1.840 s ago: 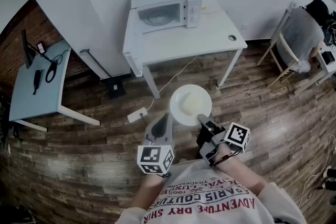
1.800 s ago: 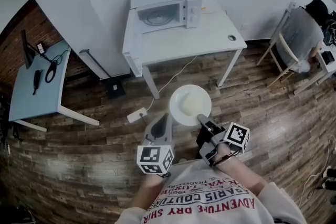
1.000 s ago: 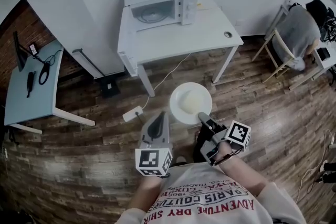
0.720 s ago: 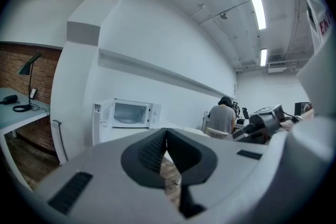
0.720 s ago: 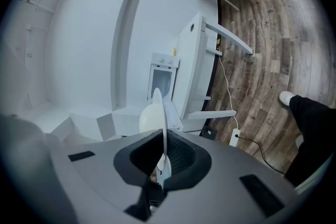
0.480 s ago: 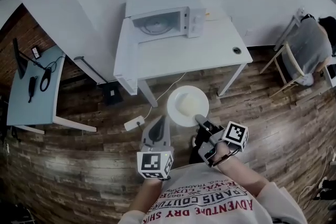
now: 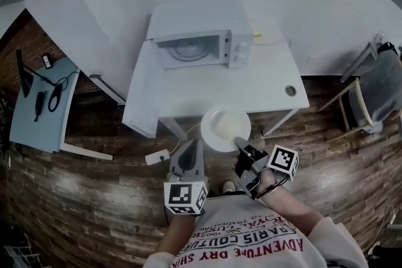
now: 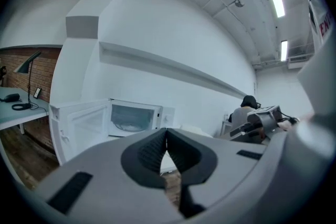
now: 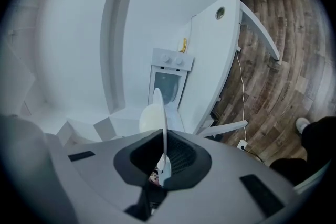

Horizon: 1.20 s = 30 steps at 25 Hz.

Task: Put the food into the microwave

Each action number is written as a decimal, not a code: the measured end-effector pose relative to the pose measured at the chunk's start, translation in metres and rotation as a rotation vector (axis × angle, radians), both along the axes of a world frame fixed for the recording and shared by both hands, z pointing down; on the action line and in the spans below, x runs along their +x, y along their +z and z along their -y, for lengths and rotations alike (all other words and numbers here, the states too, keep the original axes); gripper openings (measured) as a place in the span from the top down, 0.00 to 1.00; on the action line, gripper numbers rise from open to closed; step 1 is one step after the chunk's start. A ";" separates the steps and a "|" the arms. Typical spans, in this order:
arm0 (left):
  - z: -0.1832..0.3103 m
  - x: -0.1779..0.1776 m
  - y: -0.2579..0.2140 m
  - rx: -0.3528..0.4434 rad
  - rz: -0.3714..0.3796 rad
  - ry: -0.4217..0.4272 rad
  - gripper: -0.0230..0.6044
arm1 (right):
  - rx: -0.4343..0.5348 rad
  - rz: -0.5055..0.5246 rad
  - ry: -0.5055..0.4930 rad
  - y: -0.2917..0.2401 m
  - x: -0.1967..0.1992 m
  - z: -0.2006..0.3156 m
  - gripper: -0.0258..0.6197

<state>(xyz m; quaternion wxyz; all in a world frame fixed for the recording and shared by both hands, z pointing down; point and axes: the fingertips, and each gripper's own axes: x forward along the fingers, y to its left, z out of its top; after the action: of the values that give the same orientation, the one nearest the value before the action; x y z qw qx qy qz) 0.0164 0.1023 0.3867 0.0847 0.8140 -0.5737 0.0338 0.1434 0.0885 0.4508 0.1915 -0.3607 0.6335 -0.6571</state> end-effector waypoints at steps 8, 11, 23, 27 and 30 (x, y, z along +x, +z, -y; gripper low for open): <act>0.061 -0.007 0.012 -0.030 0.024 -0.028 0.95 | -0.032 0.004 -0.018 0.013 -0.002 0.061 0.93; 0.094 -0.014 0.012 -0.026 0.024 -0.014 0.95 | -0.039 0.000 -0.010 0.018 -0.012 0.090 0.93; 0.253 -0.059 0.010 -0.019 0.020 0.112 0.95 | -0.064 -0.006 0.099 0.018 -0.068 0.224 0.93; 0.284 -0.072 0.017 -0.036 0.032 0.124 0.95 | -0.065 -0.011 0.135 0.022 -0.082 0.261 0.93; 0.296 -0.077 0.026 -0.062 0.028 0.114 0.95 | -0.086 -0.010 0.142 0.033 -0.092 0.280 0.93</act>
<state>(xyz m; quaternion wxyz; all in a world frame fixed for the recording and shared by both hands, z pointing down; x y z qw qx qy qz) -0.0608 -0.1934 0.4124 0.0997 0.8417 -0.5264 0.0678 0.0518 -0.1910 0.4834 0.2186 -0.4159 0.5785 -0.6668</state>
